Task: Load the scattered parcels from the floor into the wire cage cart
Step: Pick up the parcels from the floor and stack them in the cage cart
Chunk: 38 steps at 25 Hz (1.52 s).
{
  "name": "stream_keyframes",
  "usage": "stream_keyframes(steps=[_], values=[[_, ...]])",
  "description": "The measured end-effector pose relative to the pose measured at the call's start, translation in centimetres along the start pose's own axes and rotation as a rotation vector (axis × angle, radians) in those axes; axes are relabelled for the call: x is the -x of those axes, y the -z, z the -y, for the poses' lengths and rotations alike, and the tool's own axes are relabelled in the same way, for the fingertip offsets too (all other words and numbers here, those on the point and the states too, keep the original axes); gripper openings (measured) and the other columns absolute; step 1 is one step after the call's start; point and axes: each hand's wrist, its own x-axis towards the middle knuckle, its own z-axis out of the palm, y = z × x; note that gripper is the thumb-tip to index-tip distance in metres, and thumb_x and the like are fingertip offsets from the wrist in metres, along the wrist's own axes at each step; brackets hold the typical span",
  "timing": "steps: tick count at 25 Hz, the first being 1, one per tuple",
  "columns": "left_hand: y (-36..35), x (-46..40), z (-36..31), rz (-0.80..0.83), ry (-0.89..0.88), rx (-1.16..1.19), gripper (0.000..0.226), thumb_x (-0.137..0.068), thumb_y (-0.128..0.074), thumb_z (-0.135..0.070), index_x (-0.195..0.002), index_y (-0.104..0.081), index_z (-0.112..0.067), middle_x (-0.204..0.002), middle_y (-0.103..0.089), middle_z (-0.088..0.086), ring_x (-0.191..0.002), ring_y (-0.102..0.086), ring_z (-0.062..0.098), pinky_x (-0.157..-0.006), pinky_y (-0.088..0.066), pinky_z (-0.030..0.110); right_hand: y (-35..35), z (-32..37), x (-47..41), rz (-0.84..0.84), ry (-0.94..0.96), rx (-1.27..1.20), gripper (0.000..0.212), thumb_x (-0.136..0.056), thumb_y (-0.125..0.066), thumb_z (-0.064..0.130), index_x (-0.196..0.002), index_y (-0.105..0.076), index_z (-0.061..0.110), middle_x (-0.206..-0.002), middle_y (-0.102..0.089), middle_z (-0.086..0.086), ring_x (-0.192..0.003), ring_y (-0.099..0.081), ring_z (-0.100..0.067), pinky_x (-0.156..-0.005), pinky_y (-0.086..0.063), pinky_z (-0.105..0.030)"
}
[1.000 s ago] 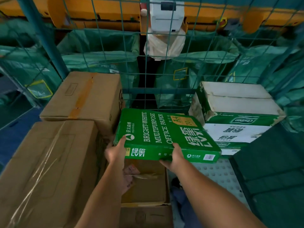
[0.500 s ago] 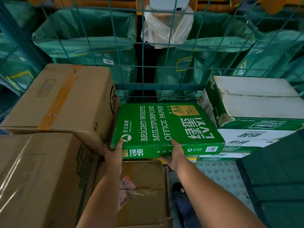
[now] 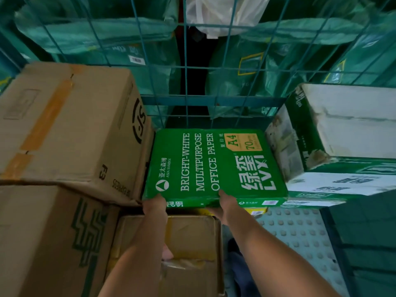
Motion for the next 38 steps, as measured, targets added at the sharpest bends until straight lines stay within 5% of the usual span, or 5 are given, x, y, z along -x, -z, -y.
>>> stream_keyframes(steps=[8,15,24,32,38], values=[[-2.6,-4.6,1.8,0.028,0.142,0.028,0.047,-0.093,-0.054,-0.007,-0.139,-0.043,-0.003,-0.139,-0.048,0.017,-0.122,-0.05,0.034,-0.095,-0.043,0.033,0.4,-1.2,-5.0,-0.09,-0.09,0.027,0.031,-0.091,-0.065,0.012,-0.116,-0.056,-0.003,-0.092,-0.066,-0.02,-0.065,-0.065,-0.026,-0.039,-0.054,-0.029],[-3.9,-5.8,1.4,-0.073,0.232,-0.027,0.045,-0.099,-0.045,-0.015,-0.14,-0.04,0.002,-0.144,-0.042,0.019,-0.128,-0.045,0.03,-0.102,-0.039,0.036,0.7,-1.3,-4.9,-0.066,-0.08,0.058,0.028,-0.09,-0.066,0.008,-0.114,-0.056,-0.002,-0.103,-0.066,-0.019,-0.077,-0.067,-0.028,-0.041,-0.055,-0.029],[4.1,10.5,-0.1,0.032,-0.195,-0.321,0.025,-0.098,-0.04,-0.004,-0.118,-0.054,0.003,-0.094,-0.058,0.014,-0.087,-0.055,0.026,-0.077,-0.045,0.035,4.7,-2.2,7.2,-0.06,0.153,0.088,0.026,-0.097,-0.055,0.01,-0.121,-0.056,-0.001,-0.082,-0.061,-0.016,-0.066,-0.061,-0.022,-0.066,-0.06,-0.03],[19.4,27.0,3.9,0.198,-0.445,-0.294,0.037,-0.102,-0.036,-0.008,-0.134,-0.048,0.007,-0.133,-0.054,0.025,-0.021,-0.041,0.002,-0.023,-0.027,0.011,9.8,-11.1,21.6,-0.014,0.308,-0.018,0.015,-0.099,-0.049,0.011,-0.11,-0.053,0.001,-0.096,-0.063,-0.019,-0.066,-0.059,-0.022,-0.031,-0.048,-0.025],[25.4,29.4,10.3,0.199,-0.356,-0.192,0.024,-0.1,-0.04,-0.005,-0.105,-0.06,0.007,-0.067,-0.056,0.011,-0.053,-0.048,0.018,-0.034,-0.039,0.018,11.5,-18.7,26.0,0.026,0.355,-0.003,0.013,-0.095,-0.046,0.003,-0.084,-0.051,0.006,-0.071,-0.055,-0.014,-0.047,-0.057,-0.022,-0.028,-0.046,-0.027]])
